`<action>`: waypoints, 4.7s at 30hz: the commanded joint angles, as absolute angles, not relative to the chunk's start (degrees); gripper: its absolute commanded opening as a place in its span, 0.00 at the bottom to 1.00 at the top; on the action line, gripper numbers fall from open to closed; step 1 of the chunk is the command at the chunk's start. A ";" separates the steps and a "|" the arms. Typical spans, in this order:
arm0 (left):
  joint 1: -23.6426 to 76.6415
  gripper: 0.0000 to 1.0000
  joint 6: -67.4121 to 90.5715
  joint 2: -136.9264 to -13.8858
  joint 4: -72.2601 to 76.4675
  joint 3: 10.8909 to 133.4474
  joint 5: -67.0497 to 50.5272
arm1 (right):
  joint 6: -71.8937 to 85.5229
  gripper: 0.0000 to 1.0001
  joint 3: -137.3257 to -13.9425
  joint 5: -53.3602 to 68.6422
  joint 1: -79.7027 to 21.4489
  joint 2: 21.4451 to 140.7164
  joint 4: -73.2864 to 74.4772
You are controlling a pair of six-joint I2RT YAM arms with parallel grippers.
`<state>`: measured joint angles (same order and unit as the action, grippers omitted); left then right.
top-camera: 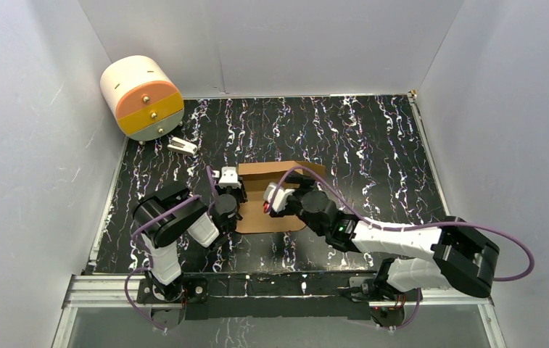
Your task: Fold the paper box
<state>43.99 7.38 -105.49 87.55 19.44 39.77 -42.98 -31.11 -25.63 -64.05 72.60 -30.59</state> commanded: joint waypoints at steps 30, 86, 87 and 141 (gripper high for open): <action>46.75 0.86 39.15 -62.46 12.46 30.54 29.71 | 3.67 0.95 -26.23 19.39 -14.58 73.25 -44.89; 62.56 0.86 13.20 -90.70 48.64 32.09 32.06 | -3.25 0.13 -22.18 33.24 -22.77 84.64 -57.52; 62.62 0.86 12.12 -91.63 49.31 32.15 32.59 | -3.37 0.12 -22.15 33.16 -22.91 84.57 -57.62; 60.83 0.58 10.33 -104.57 71.81 31.70 47.75 | -5.80 0.11 -22.04 34.60 -23.55 83.03 -55.37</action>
<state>62.22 6.57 -108.18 67.22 33.43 46.24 -4.84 -21.96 33.45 -23.33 84.66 -53.49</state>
